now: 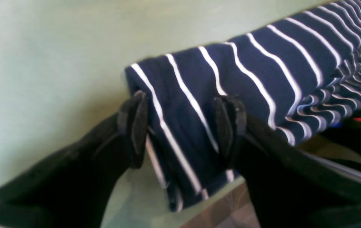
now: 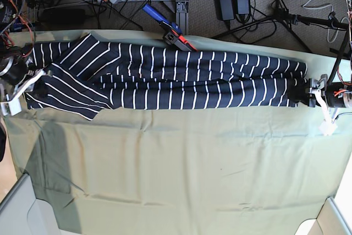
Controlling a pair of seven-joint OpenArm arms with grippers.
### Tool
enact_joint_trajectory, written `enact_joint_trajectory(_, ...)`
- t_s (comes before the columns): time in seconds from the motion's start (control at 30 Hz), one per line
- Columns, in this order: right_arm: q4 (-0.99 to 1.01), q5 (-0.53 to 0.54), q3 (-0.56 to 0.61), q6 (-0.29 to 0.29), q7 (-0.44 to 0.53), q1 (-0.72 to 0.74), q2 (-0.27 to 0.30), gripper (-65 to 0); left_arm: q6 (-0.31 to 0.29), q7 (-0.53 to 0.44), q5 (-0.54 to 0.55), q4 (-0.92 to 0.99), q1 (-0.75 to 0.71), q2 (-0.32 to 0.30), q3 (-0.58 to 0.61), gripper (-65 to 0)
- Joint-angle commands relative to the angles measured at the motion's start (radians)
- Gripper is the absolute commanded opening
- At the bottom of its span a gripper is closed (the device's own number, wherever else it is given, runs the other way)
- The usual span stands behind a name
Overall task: Fold the T-shirt properly
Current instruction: 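Hold both ends of the shirt strip and pull it taut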
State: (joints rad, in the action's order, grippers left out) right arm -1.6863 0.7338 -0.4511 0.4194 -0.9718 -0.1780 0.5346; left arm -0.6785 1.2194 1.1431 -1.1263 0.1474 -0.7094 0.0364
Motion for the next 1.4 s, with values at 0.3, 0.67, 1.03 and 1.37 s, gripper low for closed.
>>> enact_joint_trajectory(0.3, 0.028, 0.01, 0.043, 0.04, 0.008, 0.008, -0.029, -48.2, -0.02, 0.063, -0.048, -0.013, 0.016, -0.038, -0.006, -22.4)
enact_joint_trajectory(0.67, 0.042, -0.024, 0.043, 0.04, 0.033, 0.008, -0.034, -65.0, -0.02, 0.064, -0.045, -0.013, 0.013, -0.039, -0.006, -22.5)
enact_joint_trajectory(1.03, 0.123, -0.027, 0.044, 0.04, 0.034, 0.008, -0.034, -65.0, -0.02, 0.023, -0.019, -0.013, -0.049, -0.039, -0.006, -22.4)
enact_joint_trajectory(1.37, 0.167, -0.016, 0.044, 0.04, 0.034, 0.008, -0.034, -65.0, -0.02, 0.062, 0.095, -0.013, -0.093, 0.018, -0.006, -22.5)
